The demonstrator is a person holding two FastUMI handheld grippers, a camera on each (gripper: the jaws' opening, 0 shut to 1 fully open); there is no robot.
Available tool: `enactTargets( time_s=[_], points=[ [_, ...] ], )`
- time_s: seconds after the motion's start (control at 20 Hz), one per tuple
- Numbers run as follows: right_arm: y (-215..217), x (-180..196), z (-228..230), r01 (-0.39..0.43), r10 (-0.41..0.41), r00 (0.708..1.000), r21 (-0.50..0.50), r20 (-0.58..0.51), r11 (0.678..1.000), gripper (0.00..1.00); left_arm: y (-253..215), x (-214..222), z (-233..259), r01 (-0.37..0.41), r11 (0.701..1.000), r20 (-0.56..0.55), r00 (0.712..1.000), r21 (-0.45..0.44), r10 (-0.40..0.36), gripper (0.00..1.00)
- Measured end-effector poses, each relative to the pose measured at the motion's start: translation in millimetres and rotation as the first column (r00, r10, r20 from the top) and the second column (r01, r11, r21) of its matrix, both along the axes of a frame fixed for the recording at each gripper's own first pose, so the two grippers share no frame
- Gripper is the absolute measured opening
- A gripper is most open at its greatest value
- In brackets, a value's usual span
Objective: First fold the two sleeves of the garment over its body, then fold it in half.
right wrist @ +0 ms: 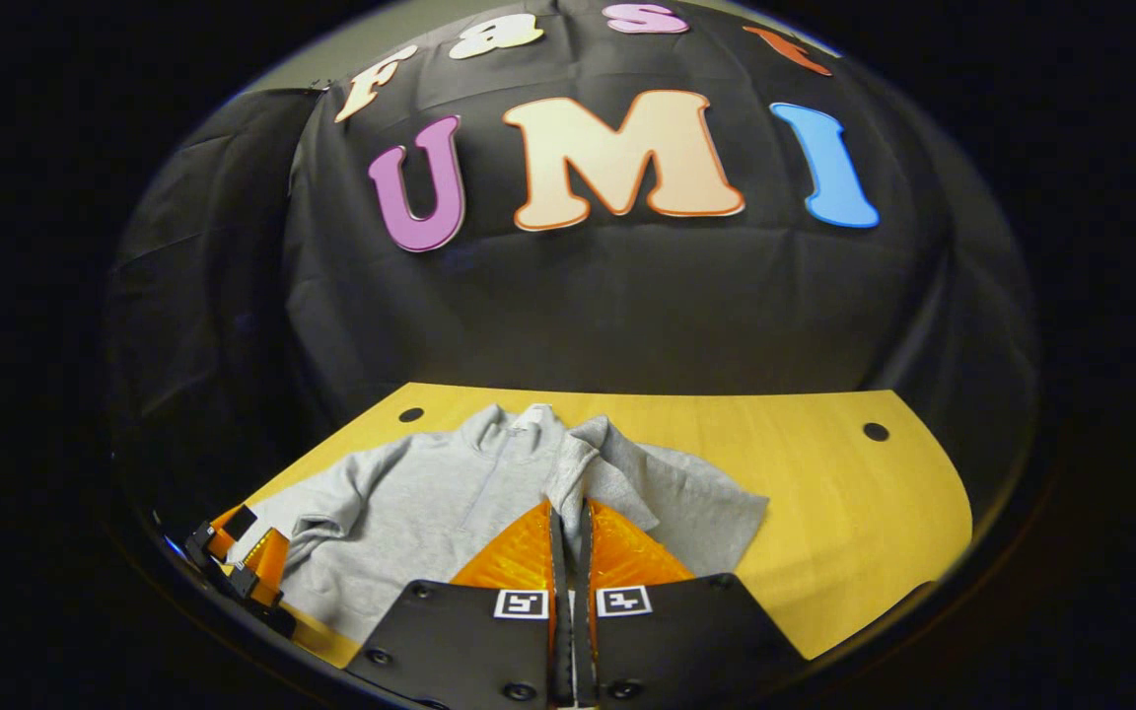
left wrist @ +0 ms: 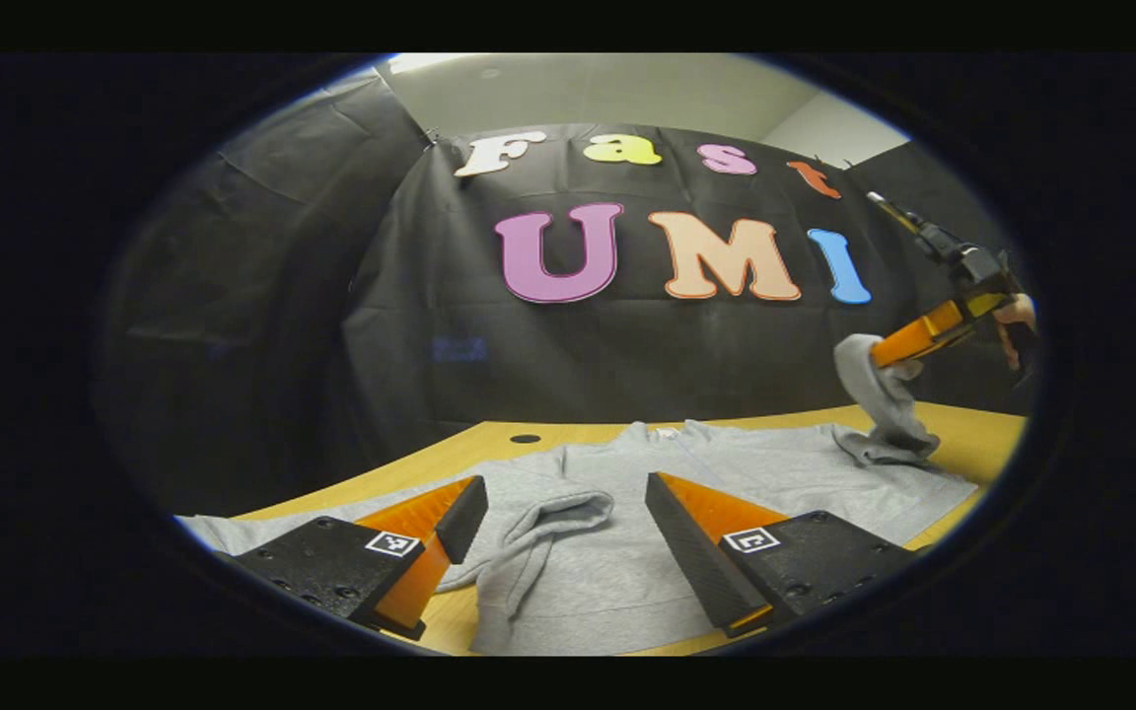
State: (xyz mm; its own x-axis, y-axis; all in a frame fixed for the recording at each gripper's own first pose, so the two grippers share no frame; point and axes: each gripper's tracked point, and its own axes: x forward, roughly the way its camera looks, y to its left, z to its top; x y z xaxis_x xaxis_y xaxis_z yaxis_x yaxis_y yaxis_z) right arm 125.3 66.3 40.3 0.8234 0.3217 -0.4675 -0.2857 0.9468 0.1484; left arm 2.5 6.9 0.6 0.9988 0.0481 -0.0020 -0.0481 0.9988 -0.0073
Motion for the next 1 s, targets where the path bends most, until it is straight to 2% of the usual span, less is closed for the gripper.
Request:
enactTargets(
  time_s=[0.2, 0.25, 0.3, 0.55, 0.7, 0.75, 1.0],
  points=[
    [69.0, 20.1, -14.1, -0.070, 0.070, 0.997, 0.029, -0.018, 0.997, 0.03, -0.9, -6.4, 0.4, -0.001, 1.000, -0.001, 1.000, 0.000, 0.001, 0.98],
    [83.8, 25.3, -16.6, -0.085, 0.086, 0.996, 0.031, -0.021, 0.996, 0.00, -2.0, -7.1, 0.7, 0.000, 1.000, -0.001, 1.000, -0.001, 0.000, 0.98],
    [100.7, 29.6, -19.9, -0.102, 0.103, 0.994, 0.038, -0.021, 0.994, 0.03, -1.1, -7.9, 0.1, 0.000, 1.000, -0.001, 1.000, -0.001, 0.000, 0.98],
    [176.7, 42.6, -31.8, -0.177, 0.180, 0.983, 0.096, -0.029, 0.980, 0.04, -1.0, -7.6, 1.2, 0.000, 1.000, -0.002, 1.000, -0.002, 0.000, 0.95],
    [209.6, 49.3, -54.9, -0.198, 0.204, 0.978, 0.102, -0.048, 0.975, 0.03, 0.8, -7.7, -0.5, 0.001, 1.000, -0.003, 1.000, -0.002, -0.001, 0.98],
    [218.4, 50.7, -65.5, -0.207, 0.214, 0.975, 0.105, -0.066, 0.973, 0.03, -0.1, -6.9, -0.3, 0.001, 1.000, -0.003, 1.000, -0.002, -0.001, 0.95],
    [244.3, 50.8, -106.9, -0.239, 0.256, 0.957, 0.129, -0.138, 0.962, 0.03, 0.1, -4.8, -1.6, 0.002, 1.000, -0.003, 1.000, -0.003, -0.002, 0.98]
  ],
)
